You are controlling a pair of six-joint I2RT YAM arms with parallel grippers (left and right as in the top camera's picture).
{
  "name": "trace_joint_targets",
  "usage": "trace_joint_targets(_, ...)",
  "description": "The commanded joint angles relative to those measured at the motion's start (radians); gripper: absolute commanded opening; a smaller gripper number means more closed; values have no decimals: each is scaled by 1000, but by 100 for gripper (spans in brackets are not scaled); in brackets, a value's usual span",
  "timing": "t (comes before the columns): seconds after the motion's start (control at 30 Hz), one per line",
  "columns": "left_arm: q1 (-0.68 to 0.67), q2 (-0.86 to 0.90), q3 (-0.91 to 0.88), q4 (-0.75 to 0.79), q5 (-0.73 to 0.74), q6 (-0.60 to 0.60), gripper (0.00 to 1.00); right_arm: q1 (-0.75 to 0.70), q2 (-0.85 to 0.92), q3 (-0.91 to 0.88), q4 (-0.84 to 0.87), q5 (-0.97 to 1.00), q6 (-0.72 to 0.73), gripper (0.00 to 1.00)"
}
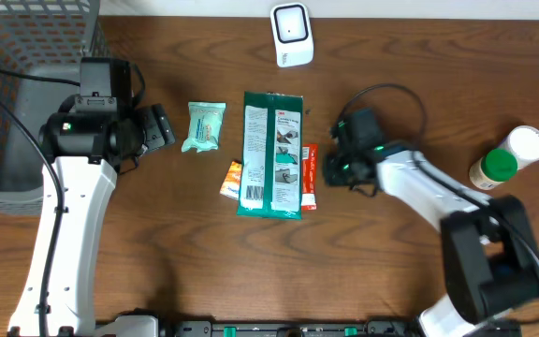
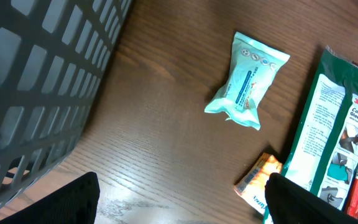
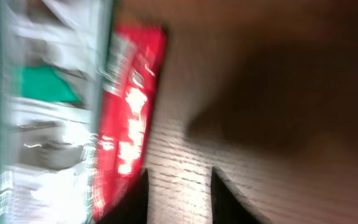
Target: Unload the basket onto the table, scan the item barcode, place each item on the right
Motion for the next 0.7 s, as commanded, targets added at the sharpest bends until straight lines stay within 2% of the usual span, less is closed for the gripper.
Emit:
trace_joint_targets(0.0,4,5,3,-2,6,8,85,-31,-99,38,-21,-140,22,49)
trace_joint_targets(0.13,4,5,3,-2,6,8,85,-2,-96,28,-90,-115,45,52)
trace_joint_targets(0.33,4,5,3,-2,6,9,86,120,-14,-7,-85,83,144,51)
trace_joint_targets(0.57,4,5,3,-2,6,8,85,241,137,-8,-49,181,189,49)
trace_joint_targets(0.63,4,5,3,-2,6,9,85,264,186,-8,-49,220,226,38)
trace_joint_targets(0.67,4,5,3,-2,6,9,85,264,188,-8,-50,220,226,20)
